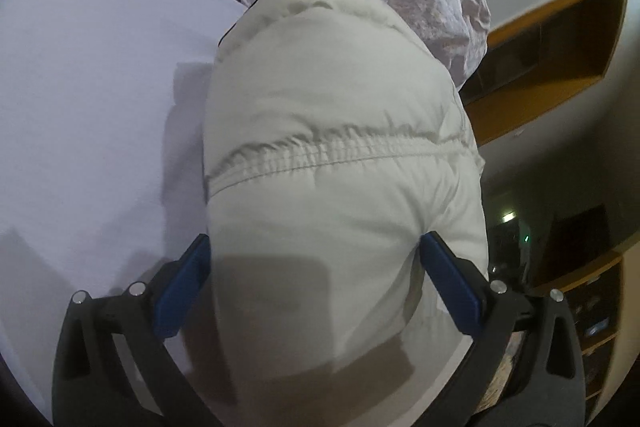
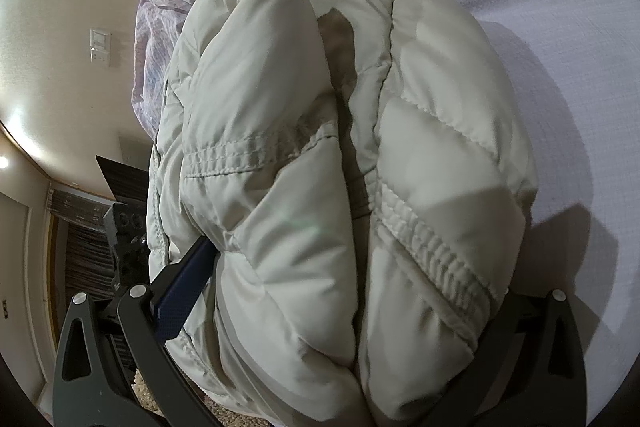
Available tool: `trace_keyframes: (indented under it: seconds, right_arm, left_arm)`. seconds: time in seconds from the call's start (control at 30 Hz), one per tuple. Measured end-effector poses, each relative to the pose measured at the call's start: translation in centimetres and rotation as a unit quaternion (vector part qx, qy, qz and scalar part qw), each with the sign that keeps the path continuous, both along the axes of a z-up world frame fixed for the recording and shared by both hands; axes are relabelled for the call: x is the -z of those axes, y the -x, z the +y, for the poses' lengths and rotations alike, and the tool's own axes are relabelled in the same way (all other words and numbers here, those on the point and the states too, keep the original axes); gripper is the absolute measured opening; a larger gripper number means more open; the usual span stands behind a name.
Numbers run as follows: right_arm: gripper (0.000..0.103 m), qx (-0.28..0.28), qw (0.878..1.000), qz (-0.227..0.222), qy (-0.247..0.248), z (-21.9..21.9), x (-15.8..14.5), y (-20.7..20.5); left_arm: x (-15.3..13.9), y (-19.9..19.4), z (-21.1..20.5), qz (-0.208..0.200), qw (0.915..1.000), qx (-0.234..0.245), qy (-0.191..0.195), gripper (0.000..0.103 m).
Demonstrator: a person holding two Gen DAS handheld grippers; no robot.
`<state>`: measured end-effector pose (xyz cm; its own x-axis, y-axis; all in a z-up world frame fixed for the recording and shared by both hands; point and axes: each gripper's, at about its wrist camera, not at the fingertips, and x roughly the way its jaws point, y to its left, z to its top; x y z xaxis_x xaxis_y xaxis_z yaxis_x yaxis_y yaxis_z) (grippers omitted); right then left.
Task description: Fold large clothes
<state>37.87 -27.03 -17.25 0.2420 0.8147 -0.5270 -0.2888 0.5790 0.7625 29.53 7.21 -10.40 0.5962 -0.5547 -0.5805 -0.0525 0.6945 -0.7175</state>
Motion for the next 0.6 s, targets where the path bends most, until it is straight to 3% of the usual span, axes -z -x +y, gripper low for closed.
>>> trace_keyframes:
  seconds: [0.27, 0.6]
  right_arm:
    - [0.102, -0.014, 1.0, -0.007, 0.002, 1.3, -0.3, -0.3]
    - [0.099, -0.017, 0.999, -0.023, -0.018, 1.4, -0.3, -0.1]
  left_arm:
    - [0.0, -0.6, -0.2, -0.002, 0.9999, -0.004, 0.012, 0.101]
    - [-0.6, -0.2, -0.1, -0.014, 0.9998, 0.001, 0.016, 0.09]
